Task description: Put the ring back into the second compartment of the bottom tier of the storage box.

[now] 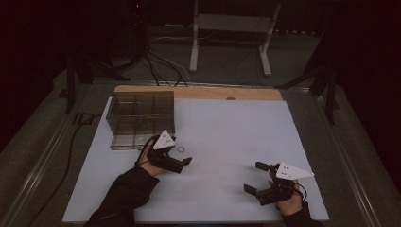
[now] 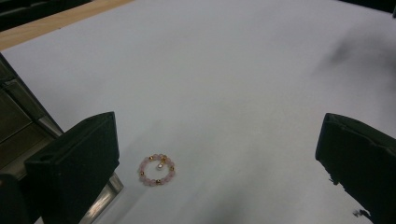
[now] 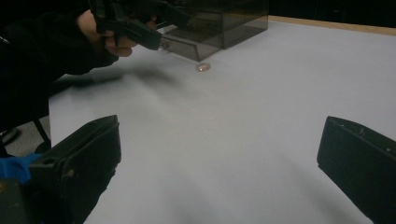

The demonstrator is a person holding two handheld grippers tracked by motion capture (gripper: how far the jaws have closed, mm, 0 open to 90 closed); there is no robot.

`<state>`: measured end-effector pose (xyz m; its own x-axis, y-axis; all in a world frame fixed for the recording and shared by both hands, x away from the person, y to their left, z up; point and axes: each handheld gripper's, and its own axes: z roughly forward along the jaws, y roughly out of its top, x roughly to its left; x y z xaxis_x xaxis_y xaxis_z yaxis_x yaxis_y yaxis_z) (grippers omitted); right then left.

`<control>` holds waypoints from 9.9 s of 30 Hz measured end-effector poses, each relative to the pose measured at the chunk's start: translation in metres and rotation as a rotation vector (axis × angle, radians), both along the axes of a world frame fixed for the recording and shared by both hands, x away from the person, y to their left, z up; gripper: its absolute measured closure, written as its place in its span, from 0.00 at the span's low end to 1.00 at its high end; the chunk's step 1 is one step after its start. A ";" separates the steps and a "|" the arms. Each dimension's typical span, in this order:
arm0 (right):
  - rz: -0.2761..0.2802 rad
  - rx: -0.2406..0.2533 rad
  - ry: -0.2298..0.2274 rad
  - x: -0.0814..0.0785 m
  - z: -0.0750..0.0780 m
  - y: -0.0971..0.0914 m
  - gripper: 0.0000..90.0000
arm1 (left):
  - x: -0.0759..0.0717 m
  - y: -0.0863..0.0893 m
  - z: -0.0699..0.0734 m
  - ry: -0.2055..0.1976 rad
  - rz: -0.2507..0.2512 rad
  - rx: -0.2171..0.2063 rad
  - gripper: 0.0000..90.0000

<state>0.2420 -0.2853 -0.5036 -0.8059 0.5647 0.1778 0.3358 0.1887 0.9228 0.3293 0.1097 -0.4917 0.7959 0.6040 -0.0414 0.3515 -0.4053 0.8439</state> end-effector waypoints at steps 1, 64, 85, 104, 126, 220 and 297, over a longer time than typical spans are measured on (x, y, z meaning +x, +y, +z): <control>0.000 -0.001 0.002 0.000 0.000 0.000 0.00 | 0.001 0.000 -0.001 0.011 0.005 -0.001 0.05; 0.000 0.006 0.026 0.001 -0.001 0.001 0.00 | 0.034 -0.003 -0.032 0.133 0.014 0.179 1.00; -0.001 0.004 0.024 0.000 -0.001 0.001 0.00 | 0.023 -0.008 -0.017 0.106 -0.046 0.180 0.99; 0.004 0.005 0.025 0.000 -0.002 0.003 0.00 | 0.017 -0.010 -0.006 0.092 -0.066 0.167 0.99; 0.005 0.003 0.027 0.000 -0.002 0.003 0.00 | 0.014 -0.008 0.005 0.077 -0.074 0.139 0.99; 0.004 0.007 0.029 0.000 -0.002 0.003 0.00 | 0.021 0.068 0.051 -0.007 0.133 0.039 0.99; 0.006 0.017 0.040 0.001 -0.002 0.002 0.00 | 0.042 0.106 0.007 0.123 0.405 0.092 0.68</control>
<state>0.2434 -0.2835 -0.5057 -0.8013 0.5567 0.2193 0.3714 0.1754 0.9118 0.3714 0.2159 -0.4850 0.4864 0.8722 -0.0520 0.5931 -0.2859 0.7527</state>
